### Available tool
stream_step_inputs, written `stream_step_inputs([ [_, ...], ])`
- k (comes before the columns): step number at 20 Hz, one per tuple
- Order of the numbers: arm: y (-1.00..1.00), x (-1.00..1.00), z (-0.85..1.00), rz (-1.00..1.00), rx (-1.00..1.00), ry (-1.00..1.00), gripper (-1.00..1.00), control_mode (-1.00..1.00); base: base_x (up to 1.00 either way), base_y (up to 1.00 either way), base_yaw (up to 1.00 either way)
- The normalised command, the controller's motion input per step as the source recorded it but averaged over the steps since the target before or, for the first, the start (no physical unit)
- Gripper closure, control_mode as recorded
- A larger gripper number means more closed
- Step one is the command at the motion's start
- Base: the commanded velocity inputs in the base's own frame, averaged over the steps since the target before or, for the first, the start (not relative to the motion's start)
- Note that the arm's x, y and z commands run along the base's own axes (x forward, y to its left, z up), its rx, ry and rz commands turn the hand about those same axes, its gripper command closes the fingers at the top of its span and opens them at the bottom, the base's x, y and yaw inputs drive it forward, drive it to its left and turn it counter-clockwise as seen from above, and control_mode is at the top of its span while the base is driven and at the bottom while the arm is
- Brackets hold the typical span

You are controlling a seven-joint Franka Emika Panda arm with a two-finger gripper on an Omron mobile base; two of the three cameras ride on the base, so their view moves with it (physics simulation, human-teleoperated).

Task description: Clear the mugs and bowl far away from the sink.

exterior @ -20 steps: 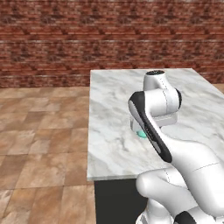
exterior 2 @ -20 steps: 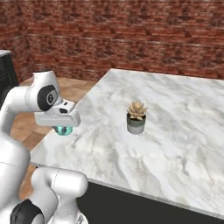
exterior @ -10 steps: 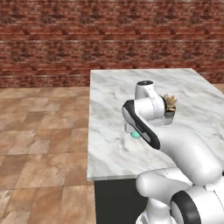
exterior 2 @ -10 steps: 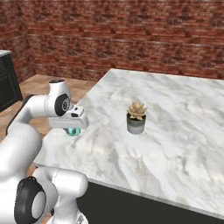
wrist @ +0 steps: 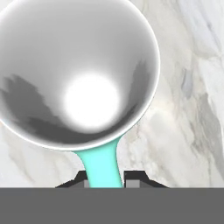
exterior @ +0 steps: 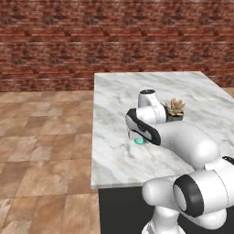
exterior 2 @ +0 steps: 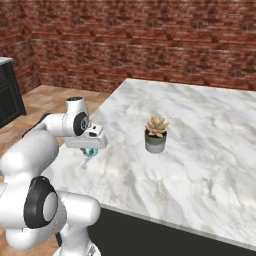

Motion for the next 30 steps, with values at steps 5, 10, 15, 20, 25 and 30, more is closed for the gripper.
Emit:
stream_step_inputs([
  [5, -0.01, 0.29, -0.32, 0.00, 0.00, 0.00, 1.00, -1.00, 0.00, 0.00, 0.00],
  [10, 0.00, 0.33, -0.35, 0.00, 0.00, 0.00, 1.00, -1.00, 0.00, 0.00, 0.00],
  [15, 0.00, 0.22, -0.45, 0.00, 0.00, 0.00, 1.00, -1.00, 0.00, 0.00, 0.00],
  [20, -0.03, 0.16, -0.43, 0.00, 0.00, 0.00, 1.00, -1.00, 0.00, 0.00, 0.00],
  [25, -0.06, 0.16, -0.42, 0.00, 0.02, 0.00, 1.00, -1.00, 0.00, 0.00, 0.00],
  [30, -0.08, 0.13, -0.32, 0.00, 0.02, 0.00, 1.00, -1.00, 0.00, 0.00, 0.00],
])
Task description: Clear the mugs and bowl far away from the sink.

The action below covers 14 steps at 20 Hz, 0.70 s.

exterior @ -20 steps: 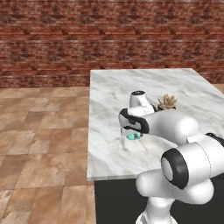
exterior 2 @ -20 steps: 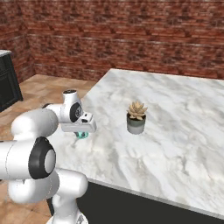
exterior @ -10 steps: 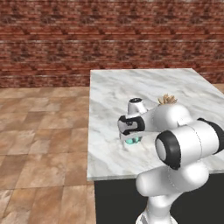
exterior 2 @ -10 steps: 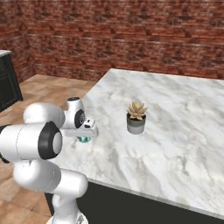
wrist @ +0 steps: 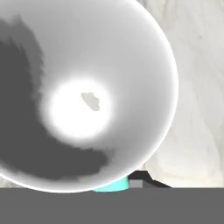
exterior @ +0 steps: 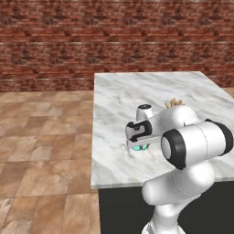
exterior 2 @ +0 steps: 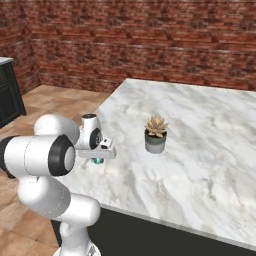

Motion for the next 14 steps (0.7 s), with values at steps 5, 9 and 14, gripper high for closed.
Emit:
stream_step_inputs([
  [5, 0.00, 0.00, -0.24, 0.00, 0.02, 0.00, -1.00, -1.00, 0.00, 0.00, 0.00],
  [9, 0.01, -0.08, 0.00, 0.00, 0.00, -0.04, -1.00, -1.00, 0.00, 0.00, 0.00],
  [14, 0.05, -0.19, 0.03, 0.00, 0.00, -0.02, -1.00, -1.00, 0.00, 0.00, 0.00],
])
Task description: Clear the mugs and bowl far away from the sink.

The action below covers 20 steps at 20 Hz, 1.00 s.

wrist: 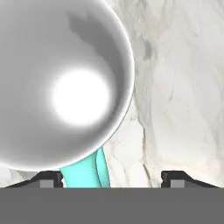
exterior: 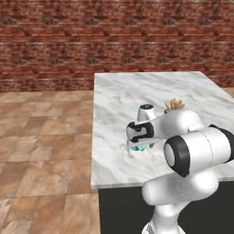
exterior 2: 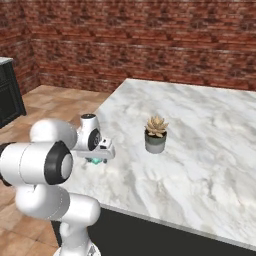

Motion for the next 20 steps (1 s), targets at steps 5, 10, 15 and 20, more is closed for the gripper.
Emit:
stream_step_inputs([
  [5, 0.00, -0.14, 0.26, 0.00, 0.00, 0.03, -1.00, -1.00, 0.00, 0.00, 0.00],
  [10, 0.00, -0.13, 0.82, 0.00, 0.02, 0.05, -1.00, -1.00, 0.00, 0.00, 0.00],
  [15, -0.17, -0.78, 1.00, -0.01, 0.17, 0.13, -1.00, -1.00, 0.00, 0.00, 0.00],
  [20, -0.09, -1.00, 0.92, 0.00, 0.14, 0.09, -1.00, -1.00, 0.00, 0.00, 0.00],
])
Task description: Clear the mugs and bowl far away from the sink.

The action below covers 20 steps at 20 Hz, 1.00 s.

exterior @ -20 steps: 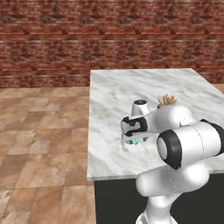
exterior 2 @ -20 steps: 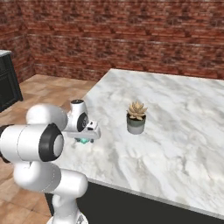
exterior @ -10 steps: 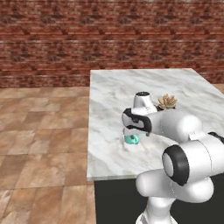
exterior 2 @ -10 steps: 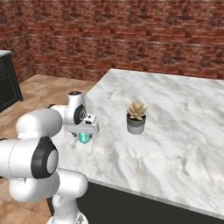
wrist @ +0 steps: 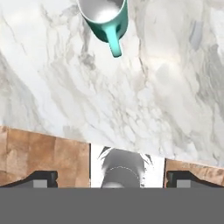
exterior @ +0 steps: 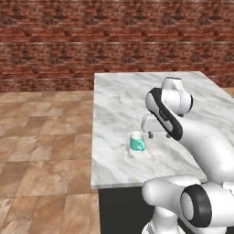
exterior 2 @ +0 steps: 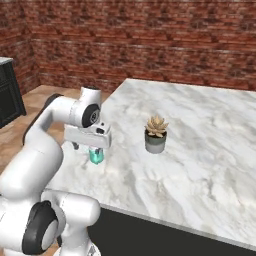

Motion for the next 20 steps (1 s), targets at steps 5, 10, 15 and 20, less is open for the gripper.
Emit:
stream_step_inputs([
  [5, 0.00, -1.00, 0.73, 0.00, -0.03, 0.00, -1.00, -1.00, 0.00, 0.00, 0.00],
  [10, 0.01, -0.90, 0.67, 0.01, -0.05, 0.00, -1.00, -1.00, 0.00, 0.00, 0.00],
  [15, 0.17, -0.63, 0.34, 0.10, -0.08, -0.11, -1.00, -1.00, 0.00, 0.00, 0.00],
  [20, 0.30, -0.42, 0.17, 0.15, -0.10, -0.44, -1.00, -1.00, 0.00, 0.00, 0.00],
])
